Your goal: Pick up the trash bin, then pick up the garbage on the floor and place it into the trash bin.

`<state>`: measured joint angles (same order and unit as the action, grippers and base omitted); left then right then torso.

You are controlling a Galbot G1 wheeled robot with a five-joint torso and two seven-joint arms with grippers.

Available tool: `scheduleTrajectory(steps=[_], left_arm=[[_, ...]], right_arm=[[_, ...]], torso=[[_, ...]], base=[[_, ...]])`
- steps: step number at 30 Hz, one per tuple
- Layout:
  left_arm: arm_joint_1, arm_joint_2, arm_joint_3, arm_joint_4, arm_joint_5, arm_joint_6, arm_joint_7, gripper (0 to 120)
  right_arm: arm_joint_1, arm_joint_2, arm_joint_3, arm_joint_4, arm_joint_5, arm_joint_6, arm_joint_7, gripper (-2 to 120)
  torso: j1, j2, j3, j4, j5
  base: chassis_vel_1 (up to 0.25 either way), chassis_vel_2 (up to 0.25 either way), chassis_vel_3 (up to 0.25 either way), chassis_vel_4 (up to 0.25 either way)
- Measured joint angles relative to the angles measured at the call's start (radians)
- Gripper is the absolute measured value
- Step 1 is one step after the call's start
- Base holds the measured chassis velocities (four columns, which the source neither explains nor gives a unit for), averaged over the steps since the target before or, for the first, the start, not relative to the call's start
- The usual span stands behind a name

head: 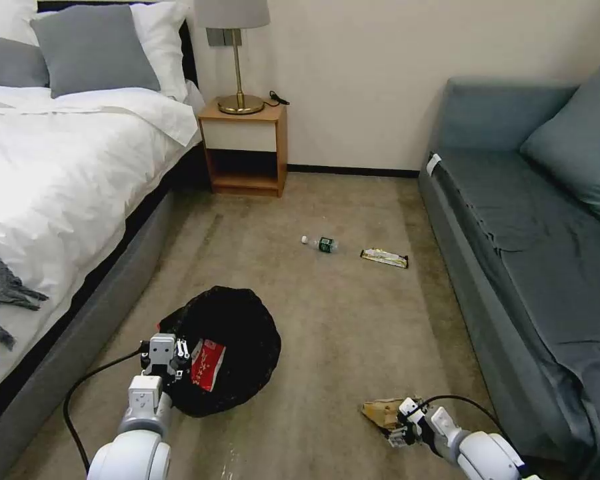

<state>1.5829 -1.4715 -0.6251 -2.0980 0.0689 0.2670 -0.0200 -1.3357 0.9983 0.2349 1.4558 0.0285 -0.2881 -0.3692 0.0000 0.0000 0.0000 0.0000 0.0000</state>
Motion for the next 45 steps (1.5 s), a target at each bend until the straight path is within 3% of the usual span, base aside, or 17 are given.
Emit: scheduleTrajectory(steps=[12,37,40,45], left_arm=[[0.002,-0.003,-0.002,0.005,0.001,-0.005,0.004,4],[0.021,-0.013,0.002,-0.002,0.008,-0.020,-0.004,4],[0.027,-0.013,0.000,-0.002,0.007,-0.022,-0.005,4],[0.041,-0.010,-0.002,-0.001,-0.001,-0.023,-0.016,4]], right_arm=[[0.050,0.025,-0.010,-0.077,-0.015,0.035,-0.024,98],[0.065,0.027,0.016,-0.101,-0.034,0.081,-0.048,7],[0.101,0.027,0.017,-0.122,-0.032,0.085,-0.048,0],[0.180,0.031,0.012,-0.173,-0.024,0.111,-0.057,0]], torso=[[0.000,0.000,0.000,0.0000,0.0000],[0.000,0.000,0.000,-0.0002,0.0000],[0.000,0.000,0.000,-0.0001,0.0000],[0.000,0.000,0.000,0.0002,0.0000]], base=[[0.000,0.000,0.000,0.000],[0.000,0.000,0.000,0.000],[0.000,0.000,0.000,0.000],[0.000,0.000,0.000,0.000]])
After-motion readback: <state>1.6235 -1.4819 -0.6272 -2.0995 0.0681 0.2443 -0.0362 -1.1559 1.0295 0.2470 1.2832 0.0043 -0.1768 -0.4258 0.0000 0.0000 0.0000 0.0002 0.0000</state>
